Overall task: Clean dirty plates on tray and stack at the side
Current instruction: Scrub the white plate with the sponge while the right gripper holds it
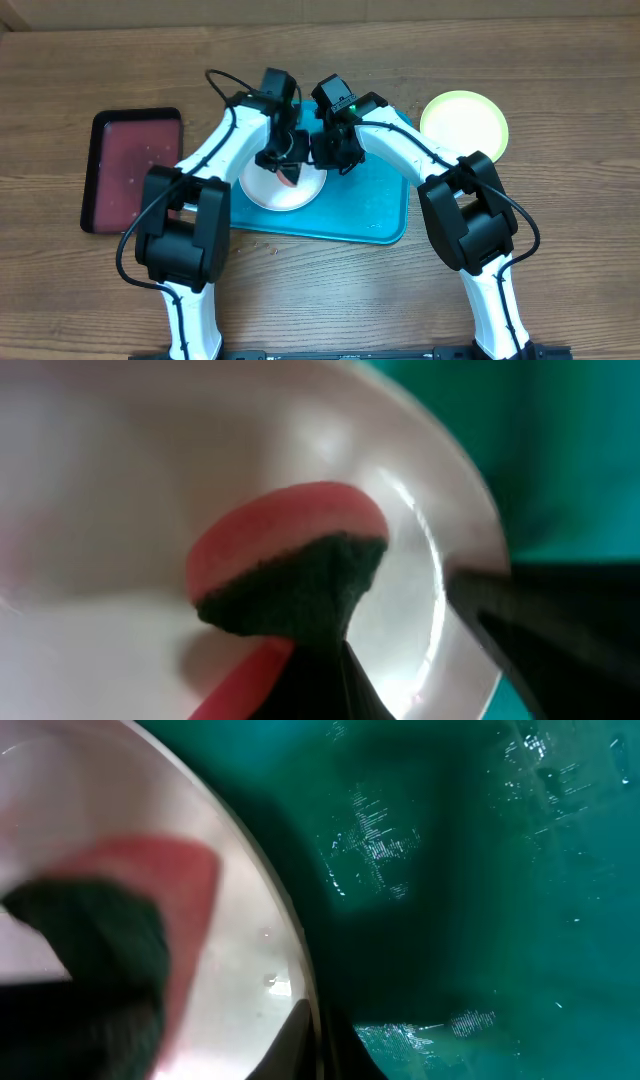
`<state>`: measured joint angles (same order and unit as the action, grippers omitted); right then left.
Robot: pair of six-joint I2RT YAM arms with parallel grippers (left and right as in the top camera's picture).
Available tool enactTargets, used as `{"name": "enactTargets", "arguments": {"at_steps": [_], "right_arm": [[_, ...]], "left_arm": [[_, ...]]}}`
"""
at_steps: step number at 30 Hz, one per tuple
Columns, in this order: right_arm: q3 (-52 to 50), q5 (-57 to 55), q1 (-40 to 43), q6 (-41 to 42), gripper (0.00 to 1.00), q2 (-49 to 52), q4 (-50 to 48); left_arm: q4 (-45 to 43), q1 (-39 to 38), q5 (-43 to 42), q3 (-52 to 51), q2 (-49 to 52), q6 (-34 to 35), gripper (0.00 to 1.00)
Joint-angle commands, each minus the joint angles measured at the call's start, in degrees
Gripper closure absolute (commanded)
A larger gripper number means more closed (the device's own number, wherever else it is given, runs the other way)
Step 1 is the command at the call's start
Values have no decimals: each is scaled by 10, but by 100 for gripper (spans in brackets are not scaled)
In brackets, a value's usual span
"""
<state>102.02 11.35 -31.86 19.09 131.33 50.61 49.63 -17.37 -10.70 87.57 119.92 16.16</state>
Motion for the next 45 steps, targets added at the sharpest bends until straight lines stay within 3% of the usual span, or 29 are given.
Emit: {"name": "enactTargets", "arguments": {"at_steps": [1,12,17,21,29,33,41,45], "right_arm": [[-12,-28,1,-4,96,16,2],[-12,-28,1,-4,96,16,4],[-12,-28,1,-4,96,16,3],[-12,-28,1,-4,96,16,0],[-12,-28,1,-4,96,16,0],[-12,-28,1,-4,96,16,0],[-12,-28,1,-4,96,16,2],[-12,-28,1,-4,96,16,2]], "left_arm": [[32,-4,24,-13,13,-9,96],[73,18,292,-13,13,-9,96],[40,31,357,-11,13,-9,96],[-12,33,308,-12,13,-7,96],[-77,30,21,-12,13,-7,96],[-76,19,-61,-12,13,-16,96],[-5,7,-64,-12,13,-47,96],[43,7,12,-12,13,-48,96]]}}
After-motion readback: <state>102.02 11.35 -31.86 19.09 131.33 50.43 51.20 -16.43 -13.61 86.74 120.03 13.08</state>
